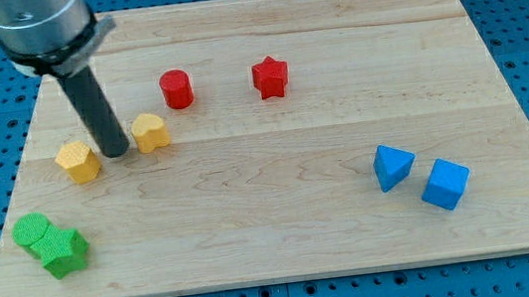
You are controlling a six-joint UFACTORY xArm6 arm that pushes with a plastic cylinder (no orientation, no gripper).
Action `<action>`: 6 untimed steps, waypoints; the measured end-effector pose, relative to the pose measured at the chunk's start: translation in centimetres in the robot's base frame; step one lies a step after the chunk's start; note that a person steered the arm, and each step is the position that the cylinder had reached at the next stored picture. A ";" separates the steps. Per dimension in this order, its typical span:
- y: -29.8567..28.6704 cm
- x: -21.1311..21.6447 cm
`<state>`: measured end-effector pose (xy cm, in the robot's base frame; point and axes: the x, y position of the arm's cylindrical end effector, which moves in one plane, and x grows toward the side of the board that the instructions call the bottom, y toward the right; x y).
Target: Move yellow hexagon a bit right
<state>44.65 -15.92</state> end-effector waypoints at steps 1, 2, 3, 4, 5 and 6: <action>3.5 0.0; -1.2 0.0; -6.1 -2.2; -12.0 -2.1; -12.4 1.8; -5.7 2.3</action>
